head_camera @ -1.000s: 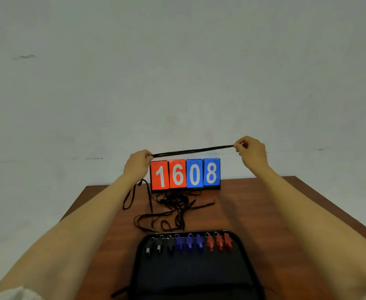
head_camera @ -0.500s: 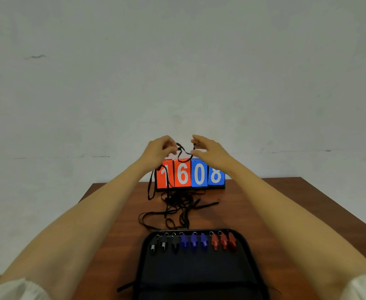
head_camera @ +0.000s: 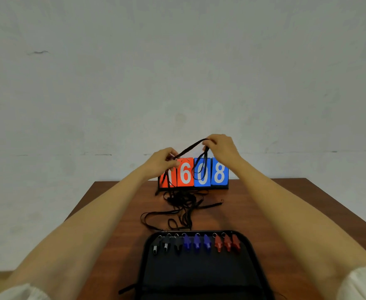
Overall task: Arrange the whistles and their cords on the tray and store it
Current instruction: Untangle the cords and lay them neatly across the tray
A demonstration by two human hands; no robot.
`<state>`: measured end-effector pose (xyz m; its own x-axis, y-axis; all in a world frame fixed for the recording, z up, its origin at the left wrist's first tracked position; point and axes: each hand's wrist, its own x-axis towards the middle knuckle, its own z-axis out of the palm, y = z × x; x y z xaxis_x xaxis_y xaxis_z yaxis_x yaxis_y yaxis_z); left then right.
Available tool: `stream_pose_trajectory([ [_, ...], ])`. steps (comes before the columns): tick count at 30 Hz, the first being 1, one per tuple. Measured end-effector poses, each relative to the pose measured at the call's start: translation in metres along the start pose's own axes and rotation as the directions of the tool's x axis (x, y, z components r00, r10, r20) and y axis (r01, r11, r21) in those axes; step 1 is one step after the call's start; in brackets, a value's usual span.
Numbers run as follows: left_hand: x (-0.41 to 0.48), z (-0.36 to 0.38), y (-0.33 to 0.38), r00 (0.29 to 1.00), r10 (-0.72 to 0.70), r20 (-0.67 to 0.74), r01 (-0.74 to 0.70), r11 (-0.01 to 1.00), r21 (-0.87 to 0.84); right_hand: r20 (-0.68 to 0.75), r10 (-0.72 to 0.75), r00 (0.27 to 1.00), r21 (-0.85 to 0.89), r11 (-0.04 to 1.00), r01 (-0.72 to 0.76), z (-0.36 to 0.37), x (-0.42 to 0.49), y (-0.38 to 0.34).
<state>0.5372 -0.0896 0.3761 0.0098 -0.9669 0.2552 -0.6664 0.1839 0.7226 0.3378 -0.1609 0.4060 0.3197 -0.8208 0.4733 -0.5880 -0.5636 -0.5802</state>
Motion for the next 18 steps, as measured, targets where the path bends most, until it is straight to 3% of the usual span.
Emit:
stream_pose_trajectory([
  [7,0.000,0.001,-0.036,0.977,-0.160,-0.142,0.149,0.985,-0.081,-0.109,0.225,0.968,-0.029,0.973,-0.230,-0.011,0.010,0.045],
  [15,0.007,0.005,-0.073,0.840,-0.402,-0.365,0.476,0.869,0.137,-0.170,0.374,0.912,-0.025,0.923,-0.383,-0.014,0.001,0.081],
  [18,0.008,0.008,-0.083,0.798,-0.462,-0.388,0.535,0.839,0.102,-0.143,0.416,0.898,-0.065,0.902,-0.428,-0.011,-0.006,0.091],
])
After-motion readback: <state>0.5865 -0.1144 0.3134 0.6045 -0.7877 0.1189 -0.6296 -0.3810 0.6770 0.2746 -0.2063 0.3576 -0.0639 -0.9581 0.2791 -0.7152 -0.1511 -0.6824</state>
